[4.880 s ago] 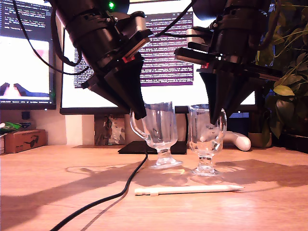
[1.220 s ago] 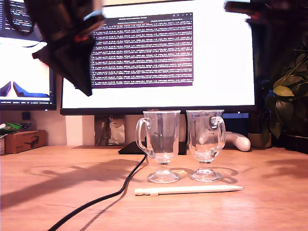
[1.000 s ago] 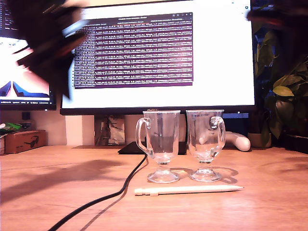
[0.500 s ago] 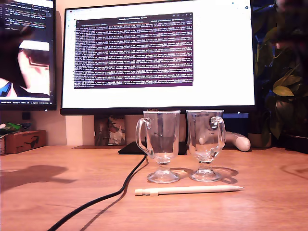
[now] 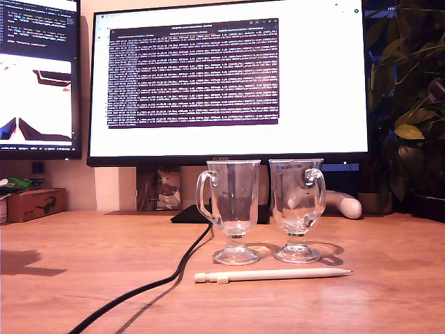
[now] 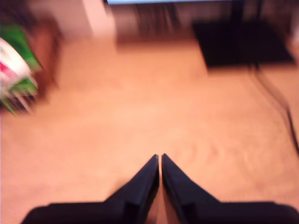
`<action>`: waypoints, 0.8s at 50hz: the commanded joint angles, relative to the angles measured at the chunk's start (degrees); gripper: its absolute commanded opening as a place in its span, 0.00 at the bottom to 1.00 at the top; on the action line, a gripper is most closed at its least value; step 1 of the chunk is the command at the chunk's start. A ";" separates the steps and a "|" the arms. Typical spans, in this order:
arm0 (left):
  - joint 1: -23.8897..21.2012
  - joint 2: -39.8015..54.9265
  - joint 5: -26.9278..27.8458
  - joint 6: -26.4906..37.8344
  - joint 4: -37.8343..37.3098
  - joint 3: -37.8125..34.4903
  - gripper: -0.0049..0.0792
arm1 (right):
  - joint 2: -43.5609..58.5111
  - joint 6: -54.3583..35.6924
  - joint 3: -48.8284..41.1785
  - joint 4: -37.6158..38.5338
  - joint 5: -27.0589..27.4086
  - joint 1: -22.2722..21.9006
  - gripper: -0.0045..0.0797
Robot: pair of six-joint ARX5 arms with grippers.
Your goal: Pick the small glass cups in front of you with each of your hands, and place them behind the white pen
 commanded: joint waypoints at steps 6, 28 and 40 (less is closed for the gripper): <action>0.13 -2.99 -2.89 -0.17 3.76 -5.75 0.04 | -3.02 -0.37 -6.91 9.03 -0.24 -0.04 0.04; 0.50 -9.18 -8.74 -1.84 16.04 -18.16 0.04 | -6.54 -1.68 -19.10 28.83 -0.31 -0.04 0.04; 0.50 -14.49 -8.94 -2.05 18.10 -23.63 0.04 | -10.05 -2.73 -24.76 34.05 -1.55 -0.13 0.04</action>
